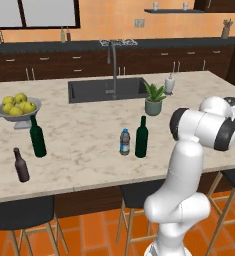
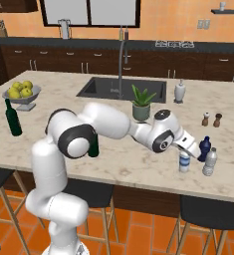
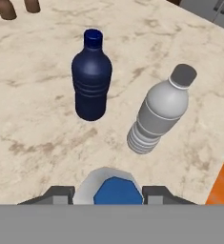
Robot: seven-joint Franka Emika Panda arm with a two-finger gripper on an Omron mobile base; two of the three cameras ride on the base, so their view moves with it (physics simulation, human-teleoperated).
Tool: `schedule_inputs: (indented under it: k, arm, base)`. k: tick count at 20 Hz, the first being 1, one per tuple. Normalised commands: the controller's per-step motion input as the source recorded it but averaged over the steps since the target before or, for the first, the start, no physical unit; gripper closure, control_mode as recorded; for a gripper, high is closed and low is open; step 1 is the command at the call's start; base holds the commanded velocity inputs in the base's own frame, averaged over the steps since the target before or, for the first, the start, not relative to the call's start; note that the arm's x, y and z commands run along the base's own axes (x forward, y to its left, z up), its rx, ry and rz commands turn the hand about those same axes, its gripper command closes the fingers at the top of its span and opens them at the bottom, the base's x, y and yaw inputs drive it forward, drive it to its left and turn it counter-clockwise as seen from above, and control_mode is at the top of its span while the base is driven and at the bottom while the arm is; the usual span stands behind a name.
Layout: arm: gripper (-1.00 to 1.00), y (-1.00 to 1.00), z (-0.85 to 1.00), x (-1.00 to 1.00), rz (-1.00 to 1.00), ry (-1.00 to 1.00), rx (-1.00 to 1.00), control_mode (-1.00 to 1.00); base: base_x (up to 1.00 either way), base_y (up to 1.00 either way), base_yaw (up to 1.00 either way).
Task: Move the plastic bottles in the middle to the plastics group, and the glass bottles in the middle to the glass group.
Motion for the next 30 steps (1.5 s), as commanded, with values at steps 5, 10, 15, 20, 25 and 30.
schedule_inputs:
  k: [5,10,15,20,25,30]
  arm:
    - [1.00,-0.10,-0.42,0.03,0.00,-0.01,0.00,-1.00]
    - [1.00,-0.02,-0.37,0.05,0.00,-0.06,0.00,-1.00]
    - [1.00,-0.01,-0.39,0.07,0.00,-0.02,0.00,-1.00]
    - [1.00,0.08,-0.42,0.02,0.00,-0.01,-0.04,-1.00]
    - [1.00,0.23,-0.33,0.03,0.00,-0.01,-0.13,-1.00]
    - [1.00,0.20,-0.30,0.00,0.00,0.00,-0.20,-1.00]
  base:
    - [0.00,0.00,0.00]
    - [0.00,0.00,0.00]
    - [0.00,0.00,0.00]
    - [0.00,0.00,0.00]
    - [0.00,0.00,0.00]
    - [0.00,0.00,0.00]
